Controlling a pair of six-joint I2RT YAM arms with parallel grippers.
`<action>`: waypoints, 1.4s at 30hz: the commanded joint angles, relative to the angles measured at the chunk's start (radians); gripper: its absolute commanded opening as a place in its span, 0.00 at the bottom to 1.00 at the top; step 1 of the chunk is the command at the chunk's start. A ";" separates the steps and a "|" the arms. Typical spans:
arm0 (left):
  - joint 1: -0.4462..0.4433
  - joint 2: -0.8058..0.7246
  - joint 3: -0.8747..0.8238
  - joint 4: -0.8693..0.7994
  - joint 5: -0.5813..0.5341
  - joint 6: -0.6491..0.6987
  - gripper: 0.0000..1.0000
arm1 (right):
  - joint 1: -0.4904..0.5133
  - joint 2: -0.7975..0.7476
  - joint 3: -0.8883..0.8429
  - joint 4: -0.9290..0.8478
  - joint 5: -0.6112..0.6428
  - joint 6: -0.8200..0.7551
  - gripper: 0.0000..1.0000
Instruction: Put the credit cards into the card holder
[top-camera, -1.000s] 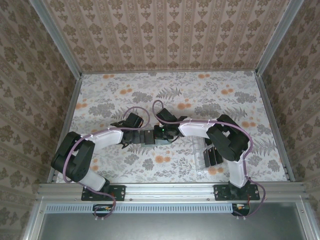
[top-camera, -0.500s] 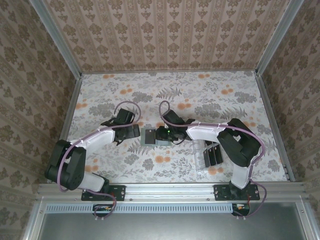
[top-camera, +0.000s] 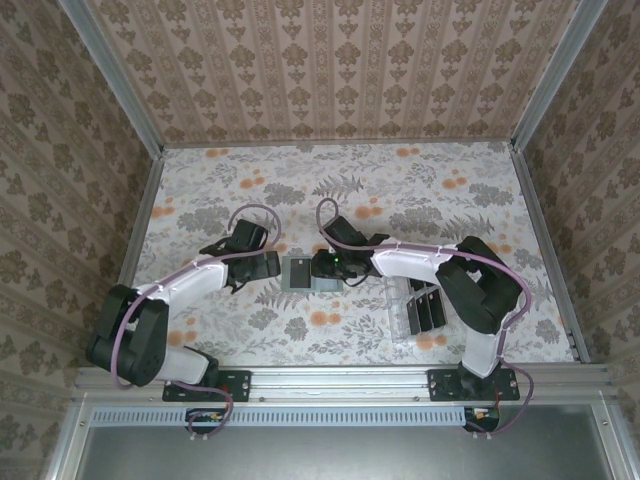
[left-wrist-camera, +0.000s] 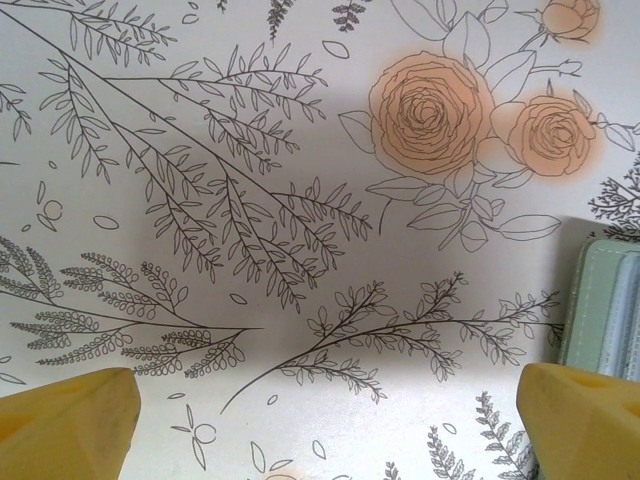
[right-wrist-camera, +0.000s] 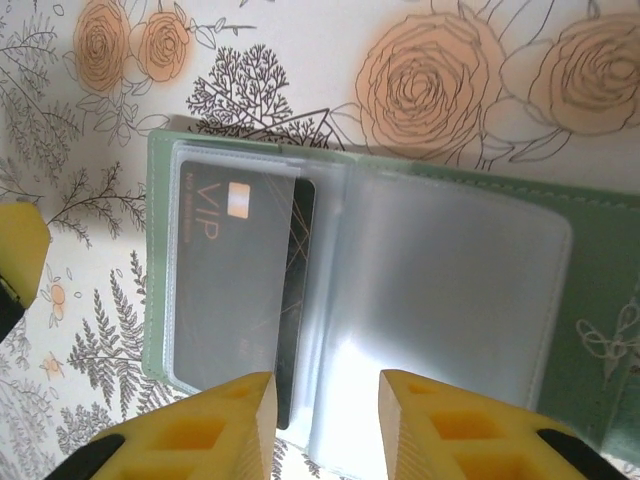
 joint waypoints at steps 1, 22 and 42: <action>0.000 -0.023 -0.016 -0.005 0.012 0.025 1.00 | -0.001 -0.019 0.050 -0.081 0.045 -0.047 0.34; -0.051 0.014 -0.012 0.014 0.005 0.005 1.00 | 0.000 0.098 0.160 -0.108 0.016 -0.080 0.10; -0.127 0.001 -0.004 0.016 -0.006 -0.019 1.00 | -0.024 0.052 0.148 -0.224 0.100 -0.179 0.31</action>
